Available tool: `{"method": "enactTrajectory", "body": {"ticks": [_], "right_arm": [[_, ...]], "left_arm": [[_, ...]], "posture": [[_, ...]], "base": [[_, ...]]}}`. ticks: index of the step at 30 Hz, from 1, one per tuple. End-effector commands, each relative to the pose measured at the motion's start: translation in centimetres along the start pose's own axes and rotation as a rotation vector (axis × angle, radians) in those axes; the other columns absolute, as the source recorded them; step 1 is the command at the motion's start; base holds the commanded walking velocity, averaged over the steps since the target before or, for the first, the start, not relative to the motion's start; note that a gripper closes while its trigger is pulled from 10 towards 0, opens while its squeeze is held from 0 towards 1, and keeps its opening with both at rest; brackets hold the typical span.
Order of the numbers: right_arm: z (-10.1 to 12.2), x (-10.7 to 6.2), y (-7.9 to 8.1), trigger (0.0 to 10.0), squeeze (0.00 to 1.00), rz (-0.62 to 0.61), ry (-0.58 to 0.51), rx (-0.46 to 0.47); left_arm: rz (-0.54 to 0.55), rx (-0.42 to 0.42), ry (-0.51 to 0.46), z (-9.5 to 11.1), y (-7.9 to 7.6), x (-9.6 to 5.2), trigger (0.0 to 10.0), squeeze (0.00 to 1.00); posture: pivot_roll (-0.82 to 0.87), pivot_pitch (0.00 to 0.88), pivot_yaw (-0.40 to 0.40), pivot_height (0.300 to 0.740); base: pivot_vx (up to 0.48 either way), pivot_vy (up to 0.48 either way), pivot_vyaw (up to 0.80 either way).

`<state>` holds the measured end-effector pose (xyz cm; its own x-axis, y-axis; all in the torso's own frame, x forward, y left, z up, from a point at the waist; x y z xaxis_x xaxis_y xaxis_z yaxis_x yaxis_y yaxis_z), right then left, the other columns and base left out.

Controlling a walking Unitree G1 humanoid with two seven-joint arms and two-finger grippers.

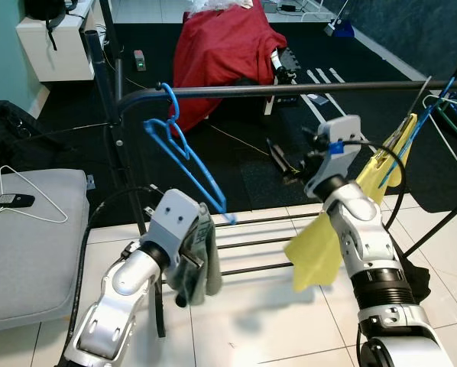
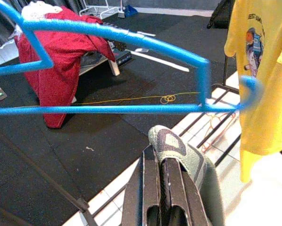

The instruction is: Hang hanger

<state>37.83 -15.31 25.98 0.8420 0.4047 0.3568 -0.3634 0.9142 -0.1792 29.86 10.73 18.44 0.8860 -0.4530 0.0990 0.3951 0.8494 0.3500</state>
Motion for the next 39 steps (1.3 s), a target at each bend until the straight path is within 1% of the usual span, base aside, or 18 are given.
{"method": "enactTrajectory", "body": {"ticks": [1,2,4,7,9,10,11,13,15,17,18,19,21,26,27,28,34,39], "right_arm": [[0.1,0.1,0.6,10.0,0.93,0.029,0.000,0.014],[0.5,0.3,1.2,10.0,0.90,0.056,-0.010,0.015],[0.5,0.3,1.2,10.0,0.90,0.056,-0.010,0.015],[1.7,0.9,2.2,10.0,0.89,0.103,-0.038,0.029],[1.7,0.9,2.2,10.0,0.89,0.103,-0.038,0.029],[2.2,1.5,3.2,10.0,0.90,0.237,-0.036,0.082],[2.2,1.6,3.5,10.0,0.90,0.283,-0.034,0.105],[2.1,1.6,3.7,10.0,0.90,0.307,-0.032,0.117],[2.1,1.6,3.7,10.0,0.90,0.307,-0.032,0.117],[1.1,2.1,3.5,10.0,0.89,0.332,0.002,0.117],[1.1,2.1,3.5,10.0,0.89,0.332,0.002,0.117],[1.0,2.8,3.3,10.0,0.89,0.345,0.016,0.116],[1.1,3.5,3.0,10.0,0.89,0.352,0.026,0.119],[1.3,4.0,2.9,10.0,0.89,0.354,0.029,0.122],[1.3,5.0,3.1,10.0,0.89,0.351,0.065,0.139],[1.3,5.3,3.2,10.0,0.89,0.352,0.074,0.143],[1.7,5.8,3.7,10.0,0.89,0.369,0.069,0.146],[2.1,6.3,4.2,10.0,0.89,0.420,0.064,0.147]], "left_arm": [[-0.025,0.007,-0.002,0.1,-0.5,-0.2,10.0,0.00],[-0.036,0.012,-0.002,0.1,-0.8,-0.2,10.0,0.00],[-0.036,0.012,-0.002,0.1,-0.8,-0.2,10.0,0.00],[-0.019,0.033,0.038,-0.8,-0.3,-0.5,10.0,0.00],[-0.019,0.033,0.038,-0.8,-0.3,-0.5,10.0,0.00],[-0.009,0.047,0.070,-1.5,0.1,-0.7,10.0,0.00],[-0.010,0.049,0.075,-1.7,0.2,-0.8,10.0,0.00],[-0.011,0.050,0.076,-1.7,0.2,-0.8,10.0,0.00],[-0.011,0.050,0.076,-1.7,0.2,-0.8,10.0,0.00],[-0.001,0.044,0.075,-1.6,0.2,-0.8,10.0,0.00],[-0.001,0.044,0.075,-1.6,0.2,-0.8,10.0,0.00],[0.006,0.041,0.070,-1.4,0.3,-0.8,10.0,0.00],[0.012,0.039,0.064,-1.2,0.3,-0.8,10.0,0.00],[0.014,0.038,0.060,-1.1,0.3,-0.7,10.0,0.00],[0.005,0.045,0.030,0.0,0.0,-0.3,10.0,0.00],[0.000,0.048,0.020,0.4,-0.2,-0.2,10.0,0.00],[-0.012,0.057,0.014,0.7,-0.5,-0.2,10.0,0.00],[-0.019,0.062,0.026,0.3,-0.7,-0.4,10.0,0.00]], "posture": [[-0.06,0.141,-0.028,0.735],[-0.06,0.135,-0.033,0.735],[-0.06,0.135,-0.033,0.735],[-0.06,0.131,-0.033,0.735],[-0.06,0.131,-0.033,0.735],[-0.06,0.130,-0.035,0.735],[-0.06,0.130,-0.035,0.735],[-0.06,0.130,-0.035,0.735],[-0.06,0.130,-0.035,0.735],[-0.05,0.153,-0.050,0.735],[-0.05,0.153,-0.050,0.735],[-0.05,0.160,-0.054,0.735],[-0.05,0.165,-0.060,0.735],[-0.05,0.165,-0.060,0.735],[-0.05,0.178,-0.073,0.735],[-0.05,0.178,-0.073,0.735],[-0.05,0.182,-0.077,0.735],[-0.05,0.190,-0.076,0.735]], "base": [[0.000,0.000,0.00],[0.000,0.000,0.00],[0.000,0.000,0.00],[0.000,0.000,0.00],[0.000,0.000,0.00],[0.000,0.000,0.00],[0.000,0.000,0.00],[0.000,0.000,0.00],[0.000,0.000,0.00],[0.000,0.000,0.00],[0.000,0.000,0.00],[0.000,0.000,0.00],[0.000,0.000,0.00],[0.000,0.000,0.00],[0.000,0.000,0.00],[0.000,0.000,0.00],[0.000,0.000,0.00],[0.000,0.000,0.00]]}}
Point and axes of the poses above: a point about 5 cm out from each wrist's last joint towards the gripper, its own x axis pointing out of the wrist towards the gripper, its own z axis along the axis of the wrist's last joint, y = z × x, the point moved 1 cm from there along x, pointing out of the wrist towards the gripper, and after that the axes turned 1 degree about -x, right-handed, at the moved point
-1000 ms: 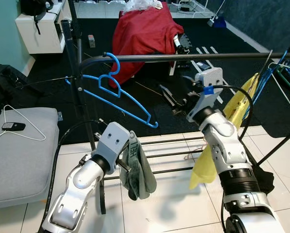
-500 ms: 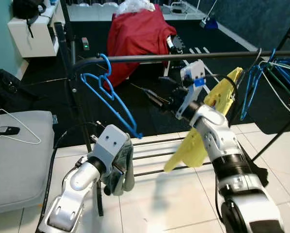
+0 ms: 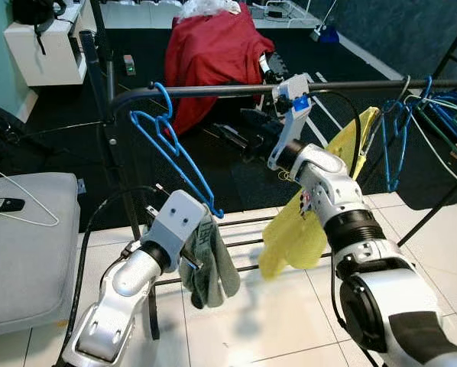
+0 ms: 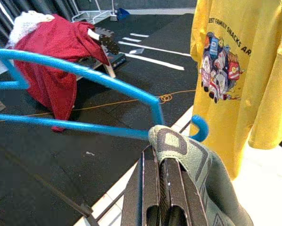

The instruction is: Hang hanger

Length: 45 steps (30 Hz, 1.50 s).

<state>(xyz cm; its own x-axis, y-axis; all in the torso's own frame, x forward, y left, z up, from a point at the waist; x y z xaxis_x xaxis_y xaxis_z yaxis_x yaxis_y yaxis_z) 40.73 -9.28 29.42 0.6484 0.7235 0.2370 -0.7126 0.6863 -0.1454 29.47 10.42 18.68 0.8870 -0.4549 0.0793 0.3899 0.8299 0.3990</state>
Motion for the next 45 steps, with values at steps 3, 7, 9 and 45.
{"method": "enactTrajectory", "body": {"ticks": [3,7,9,45], "right_arm": [[-0.2,0.5,0.3,10.0,0.89,0.042,0.018,-0.012],[-0.5,0.8,0.7,10.0,0.89,0.083,0.036,-0.010],[-0.7,1.1,1.1,10.0,0.89,0.105,0.046,-0.003],[-0.2,4.5,4.1,10.0,0.00,0.162,0.053,-0.027]], "left_arm": [[-0.012,0.010,0.011,-0.1,-0.4,-0.3,10.0,0.00],[-0.018,0.010,0.016,-0.1,-0.5,-0.3,10.0,0.00],[-0.020,0.011,0.019,-0.1,-0.5,-0.3,10.0,0.00],[0.004,0.017,0.093,-0.4,-1.2,-3.3,10.0,0.00]], "posture": [[-0.05,0.190,-0.075,0.735],[-0.05,0.198,-0.072,0.735],[-0.05,0.199,-0.075,0.735],[0.01,0.291,-0.160,0.735]], "base": [[0.000,0.000,0.00],[0.000,0.000,0.00],[0.000,0.000,0.00],[0.000,0.000,0.00]]}}
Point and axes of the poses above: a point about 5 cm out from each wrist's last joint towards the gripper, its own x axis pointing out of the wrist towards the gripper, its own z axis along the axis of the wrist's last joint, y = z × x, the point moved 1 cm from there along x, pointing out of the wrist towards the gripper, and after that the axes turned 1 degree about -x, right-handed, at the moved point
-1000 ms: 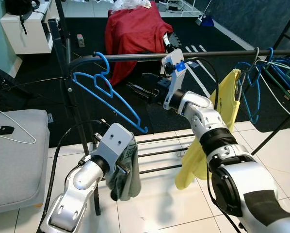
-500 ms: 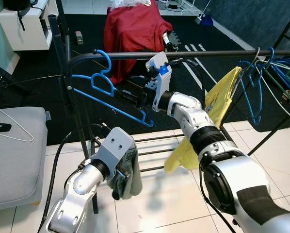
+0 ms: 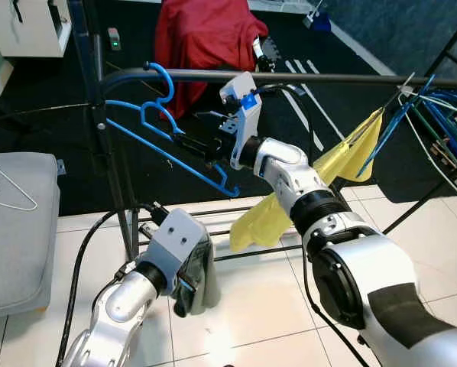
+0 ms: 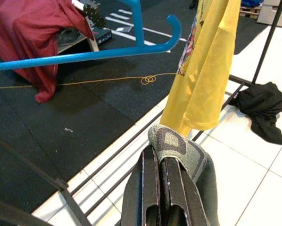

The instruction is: Hang hanger

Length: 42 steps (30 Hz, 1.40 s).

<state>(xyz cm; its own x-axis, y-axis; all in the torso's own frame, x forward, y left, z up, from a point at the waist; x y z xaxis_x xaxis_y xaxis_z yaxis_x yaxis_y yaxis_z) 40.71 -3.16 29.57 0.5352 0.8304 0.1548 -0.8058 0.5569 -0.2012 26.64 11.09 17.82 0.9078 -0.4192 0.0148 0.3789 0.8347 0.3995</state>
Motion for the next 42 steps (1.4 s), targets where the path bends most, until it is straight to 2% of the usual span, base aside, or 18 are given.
{"method": "enactTrajectory", "body": {"ticks": [1,5,6,7,8,9,10,35,40,42], "right_arm": [[0.1,0.0,-0.1,10.0,0.00,-0.005,-0.001,-0.003],[0.1,0.2,0.0,10.0,0.00,-0.007,0.010,-0.008],[0.1,0.3,0.1,5.8,0.00,-0.008,0.015,-0.009],[0.1,0.3,0.1,5.8,0.00,-0.008,0.015,-0.009],[0.1,0.3,0.1,2.7,0.00,-0.007,0.015,-0.005],[0.1,0.3,0.1,2.7,0.00,-0.007,0.016,-0.004],[0.0,0.3,0.1,0.0,0.00,-0.007,0.017,-0.003],[0.1,-0.1,-0.4,0.0,0.00,-0.008,0.044,-0.027],[0.8,-0.3,-0.7,0.0,0.00,0.003,0.021,-0.041],[1.5,-0.5,-0.9,0.0,0.00,0.021,-0.020,-0.046]], "left_arm": [[-0.007,0.016,0.017,-0.2,-0.3,-0.4,10.0,0.00],[-0.013,0.014,0.026,-0.2,-0.5,-0.6,10.0,0.00],[-0.012,0.013,0.029,-0.2,-0.5,-0.6,10.0,0.00],[-0.012,0.013,0.029,-0.2,-0.5,-0.6,10.0,0.00],[-0.011,0.013,0.033,-0.2,-0.5,-0.6,10.0,0.00],[-0.011,0.013,0.034,-0.1,-0.4,-0.6,10.0,0.00],[-0.011,0.013,0.036,-0.1,-0.4,-0.7,10.0,0.00],[-0.003,0.019,0.040,-0.1,-0.2,-0.2,10.0,0.00],[-0.002,0.024,0.040,-0.3,-0.1,0.2,10.0,0.00],[-0.008,0.032,0.044,-0.5,0.0,0.3,10.0,0.00]], "posture": [[0.01,0.291,-0.160,0.735],[0.01,0.294,-0.162,0.735],[0.02,0.295,-0.162,0.735],[0.02,0.295,-0.162,0.735],[0.02,0.296,-0.164,0.735],[0.02,0.296,-0.164,0.735],[0.02,0.296,-0.164,0.735],[0.01,0.256,-0.164,0.735],[0.00,0.235,-0.155,0.735],[-0.02,0.223,-0.143,0.735]], "base": [[0.000,0.000,0.00],[0.000,0.000,0.00],[0.000,0.000,0.00],[0.000,0.000,0.00],[0.000,0.000,0.00],[0.000,0.000,0.00],[0.000,0.000,0.00],[0.000,0.000,0.00],[0.000,0.000,0.00],[0.000,0.000,0.00]]}}
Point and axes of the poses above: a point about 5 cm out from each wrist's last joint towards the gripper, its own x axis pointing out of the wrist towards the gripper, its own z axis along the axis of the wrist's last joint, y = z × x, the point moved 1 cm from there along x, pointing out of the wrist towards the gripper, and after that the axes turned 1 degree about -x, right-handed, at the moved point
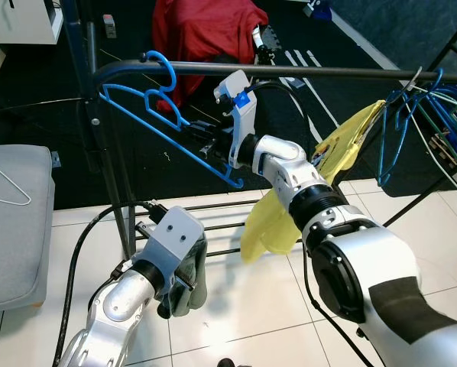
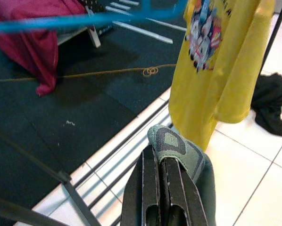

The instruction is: Hang hanger

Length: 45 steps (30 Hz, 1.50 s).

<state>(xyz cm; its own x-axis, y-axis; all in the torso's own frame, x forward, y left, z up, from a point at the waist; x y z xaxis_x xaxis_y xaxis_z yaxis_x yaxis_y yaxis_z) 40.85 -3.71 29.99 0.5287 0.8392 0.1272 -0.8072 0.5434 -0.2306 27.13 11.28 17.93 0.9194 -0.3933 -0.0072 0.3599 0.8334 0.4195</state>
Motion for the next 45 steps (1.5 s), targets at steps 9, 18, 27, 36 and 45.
{"method": "enactTrajectory", "body": {"ticks": [9,18,27,36,45], "right_arm": [[1.9,-1.1,-0.9,0.0,0.00,-0.007,-0.146,-0.024],[-4.7,-3.7,0.0,0.0,0.00,-0.063,-0.047,0.052],[-11.2,-7.1,1.2,0.0,0.00,-0.182,0.097,0.162],[-13.4,-10.2,3.4,0.0,0.00,-0.219,0.115,0.150],[-14.6,-15.1,6.2,0.0,0.00,-0.272,0.165,0.121]], "left_arm": [[-0.047,0.033,0.029,-1.5,-0.2,0.5,10.0,0.00],[-0.110,0.058,0.042,-2.1,-0.6,1.6,10.0,0.00],[-0.146,0.072,0.042,-2.4,-0.7,2.1,10.0,0.00],[-0.116,0.092,0.104,-4.4,0.0,1.7,10.0,0.00],[-0.043,0.055,0.176,-6.6,1.3,1.2,10.0,0.00]], "posture": [[-0.05,0.171,-0.096,0.735],[-0.06,0.124,-0.040,0.735],[-0.05,0.099,-0.030,0.735],[-0.06,0.105,-0.033,0.735],[-0.07,0.110,-0.026,0.735]], "base": [[0.000,0.000,0.00],[0.000,0.000,0.00],[0.000,0.000,0.00],[0.000,0.000,0.00],[0.000,0.000,0.00]]}}
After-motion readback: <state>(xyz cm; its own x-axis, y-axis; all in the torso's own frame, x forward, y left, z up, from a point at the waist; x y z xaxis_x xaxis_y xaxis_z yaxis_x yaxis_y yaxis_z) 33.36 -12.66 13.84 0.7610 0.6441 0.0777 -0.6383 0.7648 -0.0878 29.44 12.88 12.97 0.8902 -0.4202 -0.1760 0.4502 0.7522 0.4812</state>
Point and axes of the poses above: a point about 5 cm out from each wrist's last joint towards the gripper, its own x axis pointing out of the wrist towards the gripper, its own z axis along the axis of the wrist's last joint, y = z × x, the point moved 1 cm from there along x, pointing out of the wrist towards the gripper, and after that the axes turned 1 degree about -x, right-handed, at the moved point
